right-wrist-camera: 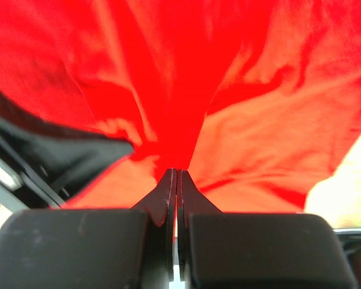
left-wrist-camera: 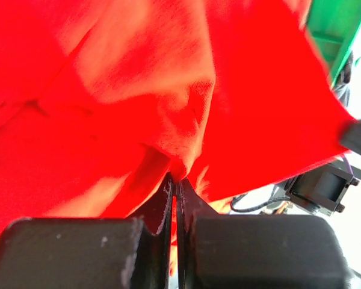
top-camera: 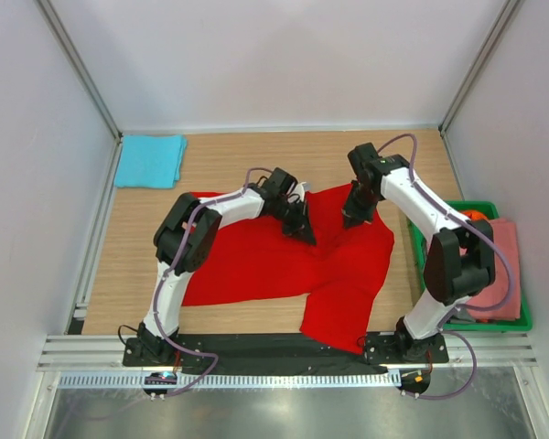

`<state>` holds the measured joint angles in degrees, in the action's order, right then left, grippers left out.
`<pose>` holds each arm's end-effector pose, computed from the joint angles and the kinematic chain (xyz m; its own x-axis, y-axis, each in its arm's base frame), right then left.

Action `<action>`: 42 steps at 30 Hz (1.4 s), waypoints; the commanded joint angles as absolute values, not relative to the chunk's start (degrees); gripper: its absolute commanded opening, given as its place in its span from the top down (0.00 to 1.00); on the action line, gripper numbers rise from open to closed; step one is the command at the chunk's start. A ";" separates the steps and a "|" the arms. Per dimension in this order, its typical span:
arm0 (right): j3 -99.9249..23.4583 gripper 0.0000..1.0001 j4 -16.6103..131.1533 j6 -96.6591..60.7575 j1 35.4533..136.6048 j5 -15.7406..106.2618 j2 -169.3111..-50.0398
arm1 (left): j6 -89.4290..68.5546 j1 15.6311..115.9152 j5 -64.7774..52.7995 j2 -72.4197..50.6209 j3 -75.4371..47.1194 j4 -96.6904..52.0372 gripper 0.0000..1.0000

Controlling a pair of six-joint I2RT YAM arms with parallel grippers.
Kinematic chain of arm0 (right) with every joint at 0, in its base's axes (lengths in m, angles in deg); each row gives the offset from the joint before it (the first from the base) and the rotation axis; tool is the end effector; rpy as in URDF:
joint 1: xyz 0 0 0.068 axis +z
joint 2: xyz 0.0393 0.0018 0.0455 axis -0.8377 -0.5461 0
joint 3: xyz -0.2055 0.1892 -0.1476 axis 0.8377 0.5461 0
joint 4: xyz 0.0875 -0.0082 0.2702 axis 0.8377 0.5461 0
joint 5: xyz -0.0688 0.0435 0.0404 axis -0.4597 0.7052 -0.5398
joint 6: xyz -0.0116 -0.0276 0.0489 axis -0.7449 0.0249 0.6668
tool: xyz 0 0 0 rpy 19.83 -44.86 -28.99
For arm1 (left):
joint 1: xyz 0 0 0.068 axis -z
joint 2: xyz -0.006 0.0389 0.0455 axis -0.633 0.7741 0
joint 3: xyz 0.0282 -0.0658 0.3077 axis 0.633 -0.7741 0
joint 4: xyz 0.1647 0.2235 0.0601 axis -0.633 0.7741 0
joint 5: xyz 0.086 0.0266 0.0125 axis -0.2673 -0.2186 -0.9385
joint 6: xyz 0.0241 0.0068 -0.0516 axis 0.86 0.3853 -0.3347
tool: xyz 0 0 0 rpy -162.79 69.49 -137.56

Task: Fold and stack the t-shirts
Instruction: Fold the tshirt

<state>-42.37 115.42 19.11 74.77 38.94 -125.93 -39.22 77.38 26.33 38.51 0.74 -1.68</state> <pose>0.3433 0.1116 0.2841 -0.8828 0.4433 -0.1550 0.4160 0.8913 0.1802 0.3801 -0.3316 0.1622 -0.9863 0.1484 -0.0724 0.1497 0.6182 -0.7717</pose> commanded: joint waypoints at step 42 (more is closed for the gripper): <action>-22.72 0.99 116.80 2.48 74.48 54.85 -110.59 | -33.31 75.05 29.35 35.25 5.34 19.50 1.00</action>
<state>-23.77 115.20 3.51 74.51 52.91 -109.72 -35.26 75.52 28.29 37.94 3.78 17.01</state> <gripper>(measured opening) 0.031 0.006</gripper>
